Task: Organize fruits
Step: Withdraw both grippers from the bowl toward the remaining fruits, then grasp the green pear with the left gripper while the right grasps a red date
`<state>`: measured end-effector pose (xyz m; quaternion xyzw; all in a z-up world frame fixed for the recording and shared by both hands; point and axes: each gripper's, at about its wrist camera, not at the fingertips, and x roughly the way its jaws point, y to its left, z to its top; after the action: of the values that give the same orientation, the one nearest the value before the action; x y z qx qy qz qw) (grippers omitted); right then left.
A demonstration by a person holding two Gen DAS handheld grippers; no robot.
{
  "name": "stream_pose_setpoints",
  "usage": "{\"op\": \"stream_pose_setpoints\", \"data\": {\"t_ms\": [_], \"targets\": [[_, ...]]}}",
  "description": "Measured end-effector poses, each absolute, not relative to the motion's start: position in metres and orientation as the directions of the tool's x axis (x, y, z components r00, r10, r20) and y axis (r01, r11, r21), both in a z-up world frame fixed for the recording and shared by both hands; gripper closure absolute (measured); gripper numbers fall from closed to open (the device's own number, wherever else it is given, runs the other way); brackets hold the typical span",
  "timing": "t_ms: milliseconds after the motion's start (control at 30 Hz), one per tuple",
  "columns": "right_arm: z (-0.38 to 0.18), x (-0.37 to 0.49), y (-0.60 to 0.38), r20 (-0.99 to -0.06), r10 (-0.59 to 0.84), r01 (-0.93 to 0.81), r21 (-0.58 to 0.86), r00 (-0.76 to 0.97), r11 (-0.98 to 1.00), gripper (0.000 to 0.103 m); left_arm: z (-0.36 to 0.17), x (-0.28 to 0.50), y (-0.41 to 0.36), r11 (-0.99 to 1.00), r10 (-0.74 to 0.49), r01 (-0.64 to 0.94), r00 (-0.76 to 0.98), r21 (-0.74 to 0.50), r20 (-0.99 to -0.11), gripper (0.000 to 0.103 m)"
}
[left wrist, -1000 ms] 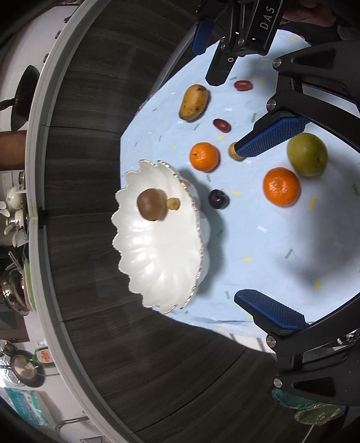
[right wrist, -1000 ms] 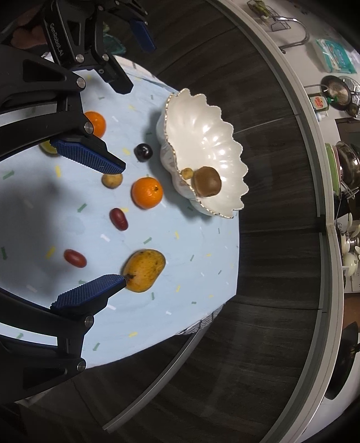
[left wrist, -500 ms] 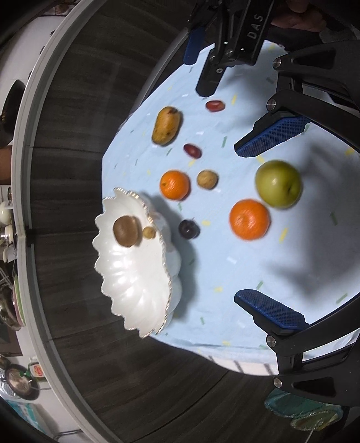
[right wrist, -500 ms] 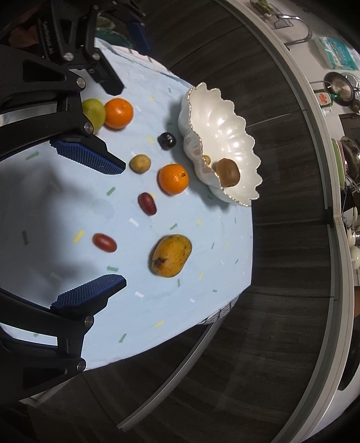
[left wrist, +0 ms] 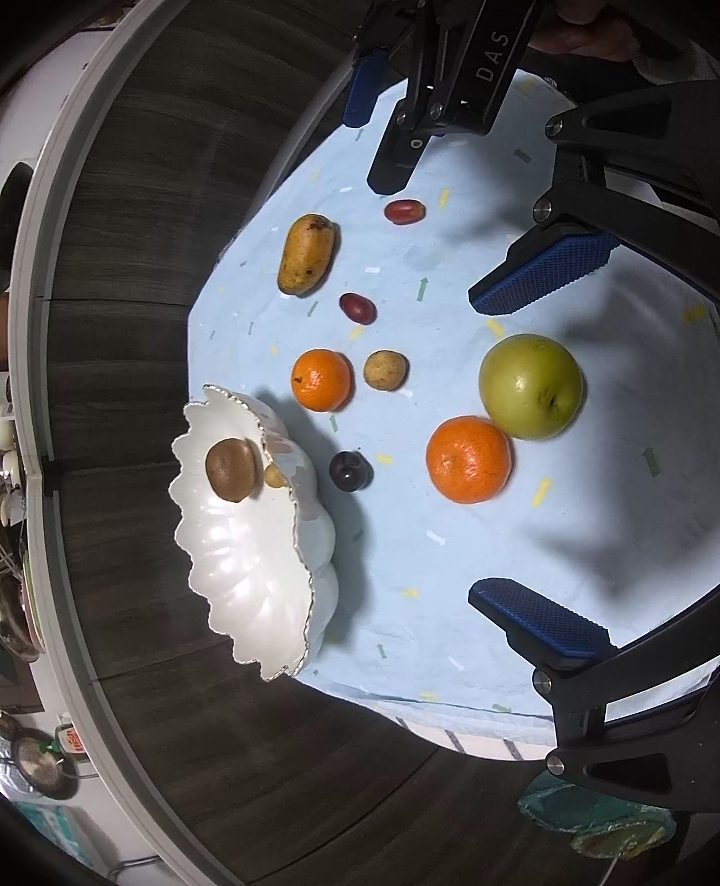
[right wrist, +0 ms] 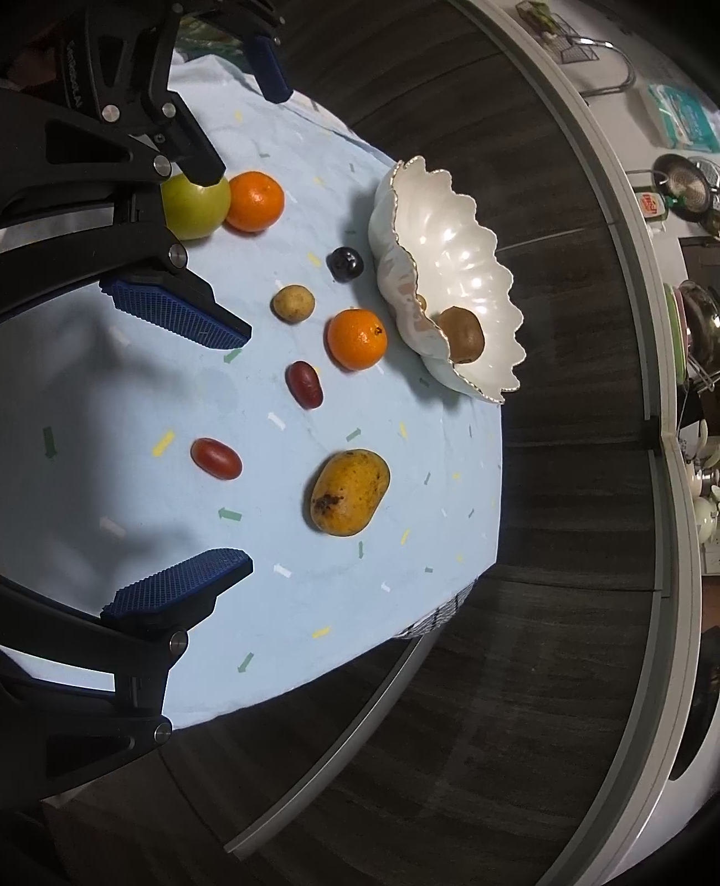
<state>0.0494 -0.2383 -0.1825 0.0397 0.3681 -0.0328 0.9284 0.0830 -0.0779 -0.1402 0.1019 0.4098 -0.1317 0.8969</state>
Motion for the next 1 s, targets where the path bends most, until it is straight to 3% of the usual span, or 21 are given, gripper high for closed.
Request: {"op": "stream_pose_setpoints", "data": {"t_ms": [267, 800, 900, 1000], "targets": [[-0.197, 0.053, -0.244, -0.690, -0.015, 0.092, 0.074, 0.723, 0.993, 0.028, -0.150, 0.076, -0.088, 0.933, -0.142, 0.343, 0.630, 0.109, -0.764, 0.009], [-0.217, 0.070, -0.237, -0.713, -0.014, 0.070, 0.049, 0.701, 0.996, 0.028, -0.181, 0.086, -0.091, 0.935, -0.139, 0.349, 0.531, 0.067, -0.836, 0.032], [-0.221, 0.073, -0.237, -0.724, -0.011, 0.069, 0.050, 0.690, 0.996, 0.031, -0.185, 0.087, -0.091, 0.934, -0.143, 0.353, 0.518, 0.058, -0.843, 0.036], [-0.225, 0.077, -0.236, -0.734, -0.008, 0.066, 0.050, 0.679, 0.997, 0.041, -0.188, 0.088, -0.091, 0.932, -0.150, 0.358, 0.508, 0.049, -0.848, 0.041]]}}
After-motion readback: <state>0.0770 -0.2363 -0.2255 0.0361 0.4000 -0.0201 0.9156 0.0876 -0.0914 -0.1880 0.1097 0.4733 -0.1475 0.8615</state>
